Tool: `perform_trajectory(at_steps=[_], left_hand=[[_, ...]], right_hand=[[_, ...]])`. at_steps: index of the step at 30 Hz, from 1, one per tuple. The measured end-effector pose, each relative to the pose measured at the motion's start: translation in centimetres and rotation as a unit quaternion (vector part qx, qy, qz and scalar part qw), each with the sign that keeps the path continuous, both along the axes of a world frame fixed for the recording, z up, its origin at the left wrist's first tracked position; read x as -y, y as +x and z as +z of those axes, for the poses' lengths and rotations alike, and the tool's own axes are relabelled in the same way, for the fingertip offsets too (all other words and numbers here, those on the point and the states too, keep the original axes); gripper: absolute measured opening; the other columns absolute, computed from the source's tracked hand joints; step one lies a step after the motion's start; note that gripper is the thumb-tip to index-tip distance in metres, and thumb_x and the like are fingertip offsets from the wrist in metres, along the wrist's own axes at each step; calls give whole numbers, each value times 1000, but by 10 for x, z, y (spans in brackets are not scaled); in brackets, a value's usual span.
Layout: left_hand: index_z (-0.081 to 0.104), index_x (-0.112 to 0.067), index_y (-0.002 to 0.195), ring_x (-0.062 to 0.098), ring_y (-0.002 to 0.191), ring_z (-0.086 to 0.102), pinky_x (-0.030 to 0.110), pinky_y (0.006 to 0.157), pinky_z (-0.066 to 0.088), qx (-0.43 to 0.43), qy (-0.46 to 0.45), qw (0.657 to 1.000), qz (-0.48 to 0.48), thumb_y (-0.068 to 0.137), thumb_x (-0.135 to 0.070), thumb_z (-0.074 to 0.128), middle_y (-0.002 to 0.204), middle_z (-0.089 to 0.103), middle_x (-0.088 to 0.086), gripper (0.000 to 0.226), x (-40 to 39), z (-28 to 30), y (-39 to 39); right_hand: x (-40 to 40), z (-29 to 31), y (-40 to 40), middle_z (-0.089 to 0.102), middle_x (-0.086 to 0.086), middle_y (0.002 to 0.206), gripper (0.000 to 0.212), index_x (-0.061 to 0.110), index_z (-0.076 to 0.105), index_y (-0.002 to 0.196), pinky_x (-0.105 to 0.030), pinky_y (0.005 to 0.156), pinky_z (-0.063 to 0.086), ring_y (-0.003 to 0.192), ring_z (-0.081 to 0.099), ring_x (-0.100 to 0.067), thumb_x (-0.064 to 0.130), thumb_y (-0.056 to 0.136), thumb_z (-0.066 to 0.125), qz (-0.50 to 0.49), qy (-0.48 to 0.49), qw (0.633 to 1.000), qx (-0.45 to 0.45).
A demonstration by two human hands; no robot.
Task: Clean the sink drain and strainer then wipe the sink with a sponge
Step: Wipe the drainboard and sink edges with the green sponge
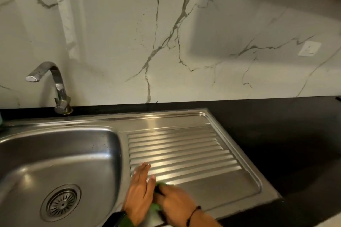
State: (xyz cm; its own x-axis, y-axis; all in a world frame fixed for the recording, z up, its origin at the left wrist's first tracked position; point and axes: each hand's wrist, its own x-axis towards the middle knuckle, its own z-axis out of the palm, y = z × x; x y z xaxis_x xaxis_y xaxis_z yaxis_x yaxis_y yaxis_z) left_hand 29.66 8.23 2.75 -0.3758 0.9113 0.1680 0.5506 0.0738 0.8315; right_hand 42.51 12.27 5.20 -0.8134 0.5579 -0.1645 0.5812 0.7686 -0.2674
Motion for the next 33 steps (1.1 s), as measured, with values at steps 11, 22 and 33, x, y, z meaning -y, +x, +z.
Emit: perform_trajectory(at_steps=[11,22,33], left_hand=[[38,-16,139,16,138,32,12,102,16,10,-64,997,-42,98,-24,37,147,38,4,42,25,-4,2],[32,-9,141,18,141,24,29,118,15,3,-21,1000,-10,91,-34,27,150,32,9,57,25,8,3],[34,-7,140,25,141,26,37,118,16,-125,-90,983,-96,88,-41,24,148,36,14,63,31,2,7]], right_hand=[[-54,-13,85,45,-11,131,46,18,42,132,-40,88,44,112,49,-35,19,86,50,-304,84,948,48],[35,-17,-40,42,-6,140,57,21,34,138,-42,97,34,118,41,-30,38,85,46,-130,36,989,-61],[-54,-5,124,52,-17,130,35,18,46,124,-46,90,43,113,53,-38,34,93,42,-236,122,960,87]])
